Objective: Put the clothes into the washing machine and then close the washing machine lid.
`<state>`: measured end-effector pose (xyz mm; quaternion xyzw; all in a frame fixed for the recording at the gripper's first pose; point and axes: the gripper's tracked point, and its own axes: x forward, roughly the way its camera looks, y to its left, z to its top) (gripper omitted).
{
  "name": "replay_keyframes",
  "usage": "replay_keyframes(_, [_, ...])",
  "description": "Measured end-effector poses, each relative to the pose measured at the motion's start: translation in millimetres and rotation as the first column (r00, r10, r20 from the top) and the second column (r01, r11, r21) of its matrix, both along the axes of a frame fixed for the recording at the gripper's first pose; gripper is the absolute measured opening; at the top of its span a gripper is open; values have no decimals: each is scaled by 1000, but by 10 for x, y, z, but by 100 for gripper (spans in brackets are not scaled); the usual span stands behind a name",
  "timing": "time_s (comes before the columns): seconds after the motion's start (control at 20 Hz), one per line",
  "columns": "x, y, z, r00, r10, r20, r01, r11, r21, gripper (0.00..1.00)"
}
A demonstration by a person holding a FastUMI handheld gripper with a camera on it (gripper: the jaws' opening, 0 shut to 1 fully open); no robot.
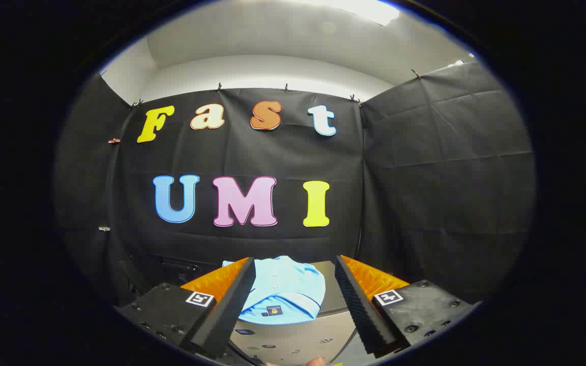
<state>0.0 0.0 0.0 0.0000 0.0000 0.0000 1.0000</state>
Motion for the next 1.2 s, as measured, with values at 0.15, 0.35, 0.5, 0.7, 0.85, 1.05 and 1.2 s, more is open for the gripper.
replay_keyframes(0.15, [2,22,13,1000,6,1,-6,1000,4,98])
replay_keyframes(0.35, [1,68,-6,1000,13,-2,-13,1000,3,98])
replay_keyframes(0.5, [18,96,6,1000,12,-2,-12,1000,1,98])
replay_keyframes(0.7, [29,136,15,1000,18,3,-18,1000,2,98])
replay_keyframes(0.85, [69,195,4,1000,29,-1,-29,999,22,98])
replay_keyframes(1.05, [220,215,-41,999,30,-13,-30,999,19,98])
replay_keyframes(1.2, [385,238,-131,999,33,-37,-33,999,8,98])
